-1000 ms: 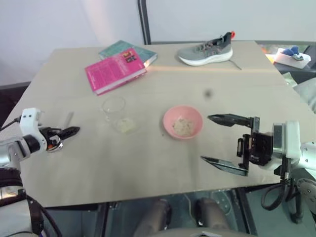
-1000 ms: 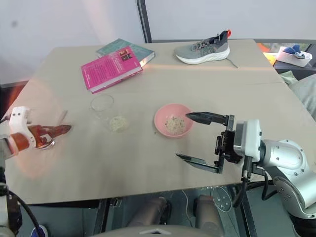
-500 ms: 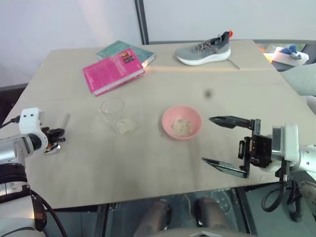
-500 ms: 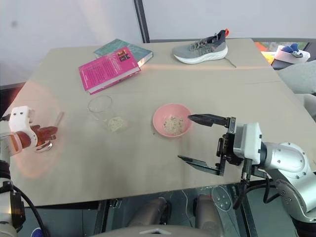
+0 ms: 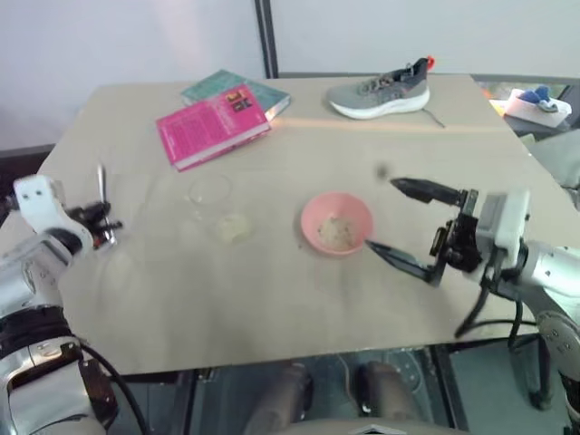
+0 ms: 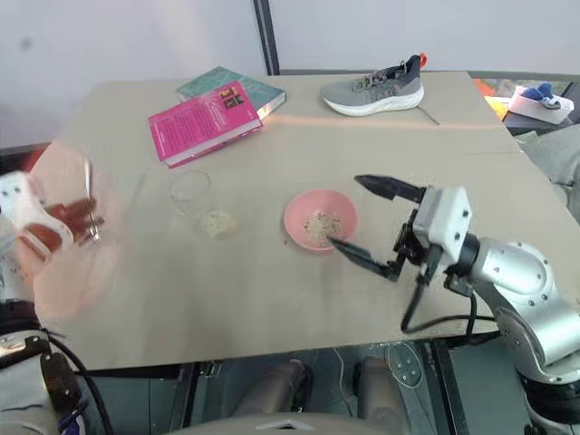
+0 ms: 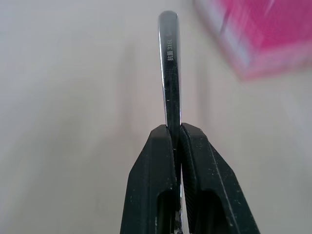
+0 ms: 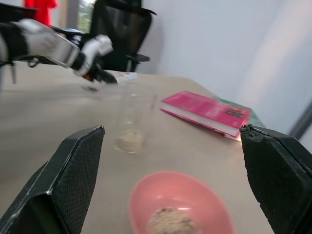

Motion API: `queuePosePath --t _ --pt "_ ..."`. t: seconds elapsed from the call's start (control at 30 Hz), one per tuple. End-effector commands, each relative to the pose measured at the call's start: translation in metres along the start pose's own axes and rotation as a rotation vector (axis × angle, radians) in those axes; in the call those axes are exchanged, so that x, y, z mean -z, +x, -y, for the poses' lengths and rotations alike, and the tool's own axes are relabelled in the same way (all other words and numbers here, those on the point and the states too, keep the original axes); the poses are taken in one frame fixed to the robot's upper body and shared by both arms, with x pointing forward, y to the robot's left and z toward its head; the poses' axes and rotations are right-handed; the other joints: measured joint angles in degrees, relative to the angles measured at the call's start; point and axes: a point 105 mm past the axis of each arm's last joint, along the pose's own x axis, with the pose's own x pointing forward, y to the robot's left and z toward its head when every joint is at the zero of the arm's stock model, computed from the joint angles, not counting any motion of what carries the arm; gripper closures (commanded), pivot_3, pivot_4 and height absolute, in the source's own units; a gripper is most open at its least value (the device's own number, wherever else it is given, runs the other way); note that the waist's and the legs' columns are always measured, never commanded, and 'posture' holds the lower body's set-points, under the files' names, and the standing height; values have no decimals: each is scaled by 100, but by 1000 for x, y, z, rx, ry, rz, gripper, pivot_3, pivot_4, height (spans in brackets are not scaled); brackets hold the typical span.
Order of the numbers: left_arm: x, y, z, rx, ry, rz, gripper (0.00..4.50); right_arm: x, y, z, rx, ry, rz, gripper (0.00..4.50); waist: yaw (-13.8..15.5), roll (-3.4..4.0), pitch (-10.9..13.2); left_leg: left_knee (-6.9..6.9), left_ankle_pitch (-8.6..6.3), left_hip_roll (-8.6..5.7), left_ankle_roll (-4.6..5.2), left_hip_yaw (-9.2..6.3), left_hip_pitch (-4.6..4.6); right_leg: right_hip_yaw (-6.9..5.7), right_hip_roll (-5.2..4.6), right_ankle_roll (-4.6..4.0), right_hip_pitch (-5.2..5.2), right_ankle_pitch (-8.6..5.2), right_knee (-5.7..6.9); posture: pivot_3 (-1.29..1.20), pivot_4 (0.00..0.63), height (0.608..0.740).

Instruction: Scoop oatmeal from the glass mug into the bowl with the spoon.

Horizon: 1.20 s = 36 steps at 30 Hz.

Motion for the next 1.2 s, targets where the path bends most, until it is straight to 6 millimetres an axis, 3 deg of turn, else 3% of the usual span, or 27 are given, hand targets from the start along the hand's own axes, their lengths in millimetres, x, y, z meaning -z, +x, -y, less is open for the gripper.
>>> queuePosePath --t 0.03,0.13,0.23,0.37,0.47,0.6,1.0,1.1,1.2 --pt "-101 -6 33 127 91 384 4467 -9 8 26 96 -67 -113 0 16 -1 2 1 0 -3 0 -1 -8 -4 -5 0 -7 0 -1 0 150 740" --pt "-138 -7 75 309 229 501 4467 -18 28 42 73 14 -82 0 -12 -6 -2 21 2 -7 1 -9 -71 -21 -9 -4 -56 5 -3 0 150 740" --pt "-156 -13 130 546 448 605 4467 -28 56 68 139 72 -42 0 -49 -2 0 18 3 -7 2 -7 -84 -29 -11 -5 -68 4 -3 0 150 740" --pt "-141 -21 197 851 699 678 4467 -54 100 93 200 198 78 0 -172 2 2 12 4 -8 3 1 -92 -37 -19 -6 -81 4 -8 0 150 740" --pt "-125 -25 226 999 786 713 4467 -71 122 104 220 320 155 0 -249 2 2 11 4 -8 3 5 -104 -59 -25 -6 -102 5 -3 0 150 740" --pt "-118 -32 247 1115 807 769 4467 -84 135 108 219 386 208 0 -379 4 3 47 5 -10 4 0 -176 -90 -32 -7 -164 5 33 0 150 740" --pt "-115 -40 270 1203 816 844 4467 -91 145 92 115 490 238 0 -496 18 7 95 5 -12 4 1 -177 -91 -32 -11 -164 8 68 0 150 740" --pt "-115 -41 272 1207 822 847 4500 -92 145 93 113 502 244 749 -488 18 7 98 5 -13 4 1 -177 -90 -33 -11 -164 8 72 0 150 740" --pt "-116 -41 274 1208 824 853 4500 -91 145 93 109 505 240 2161 -488 18 7 98 5 -14 4 1 -177 -91 -33 -11 -164 8 71 0 150 740"
